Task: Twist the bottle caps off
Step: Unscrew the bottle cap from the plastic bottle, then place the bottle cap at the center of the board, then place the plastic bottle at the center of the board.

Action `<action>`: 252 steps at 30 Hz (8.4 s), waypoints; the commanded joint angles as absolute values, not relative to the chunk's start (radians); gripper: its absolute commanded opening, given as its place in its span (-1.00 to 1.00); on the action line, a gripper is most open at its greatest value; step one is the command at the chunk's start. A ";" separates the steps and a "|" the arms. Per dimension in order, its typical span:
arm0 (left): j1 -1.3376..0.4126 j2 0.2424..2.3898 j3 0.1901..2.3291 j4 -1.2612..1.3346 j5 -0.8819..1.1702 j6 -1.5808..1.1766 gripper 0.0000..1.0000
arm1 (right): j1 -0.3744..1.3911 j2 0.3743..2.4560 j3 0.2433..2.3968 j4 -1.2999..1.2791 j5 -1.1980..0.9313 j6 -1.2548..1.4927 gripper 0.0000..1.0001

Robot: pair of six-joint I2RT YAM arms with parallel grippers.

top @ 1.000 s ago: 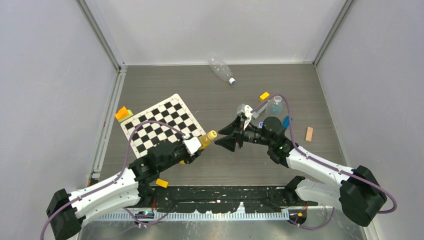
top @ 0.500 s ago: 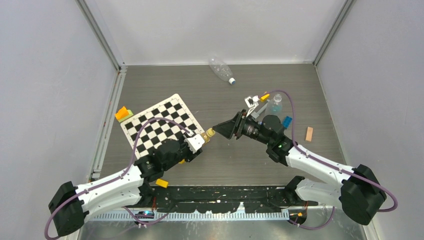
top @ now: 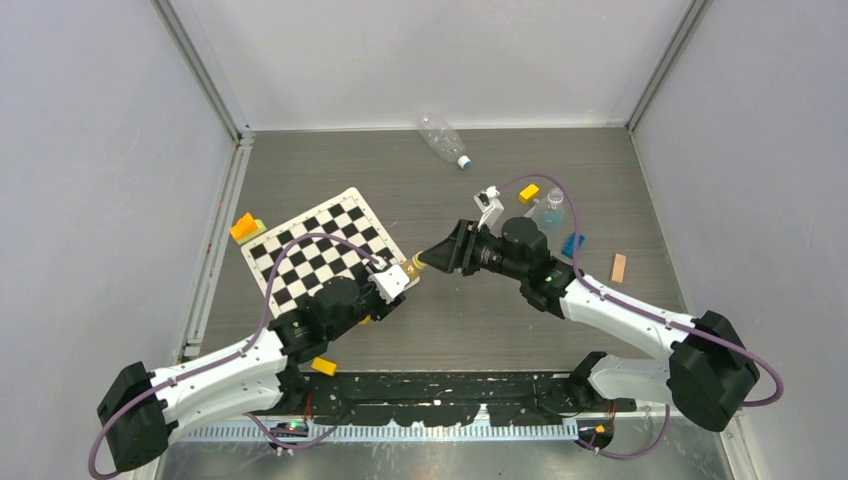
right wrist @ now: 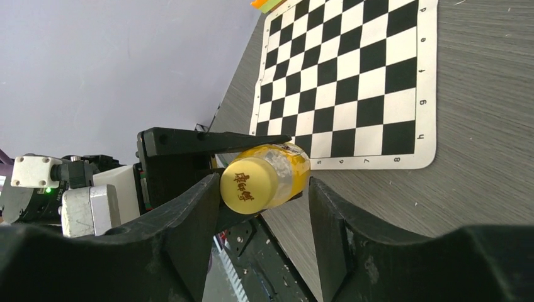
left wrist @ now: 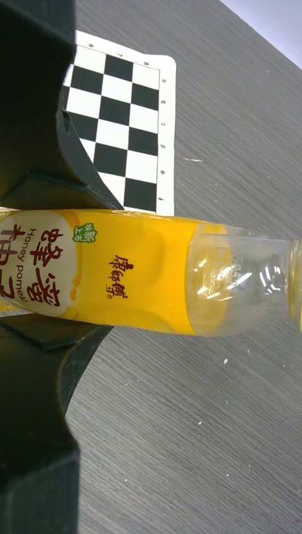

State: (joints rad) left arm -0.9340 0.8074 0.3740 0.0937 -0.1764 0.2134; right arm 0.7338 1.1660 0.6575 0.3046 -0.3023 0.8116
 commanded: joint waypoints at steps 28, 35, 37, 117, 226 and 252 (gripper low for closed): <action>-0.941 0.749 0.443 0.070 0.007 0.170 -1.00 | 0.738 1.129 0.666 0.286 -0.638 0.323 -0.71; -0.920 0.653 0.472 0.007 0.275 0.145 -1.00 | 0.707 1.041 0.739 0.014 -0.931 -0.130 -0.79; -0.910 0.632 0.485 -0.023 0.350 0.144 -1.00 | 0.706 1.022 0.760 -0.080 -0.958 -0.249 -0.79; -1.015 0.767 0.403 0.155 -0.277 0.296 -1.00 | 0.702 1.192 0.678 0.449 -0.366 0.950 0.02; -0.776 0.590 0.426 0.055 -0.084 -0.067 -0.85 | 0.593 1.569 0.753 0.019 0.530 0.497 0.05; -0.776 0.760 0.394 0.251 0.158 -0.098 -0.67 | 0.613 0.904 0.493 0.495 -0.220 0.832 0.32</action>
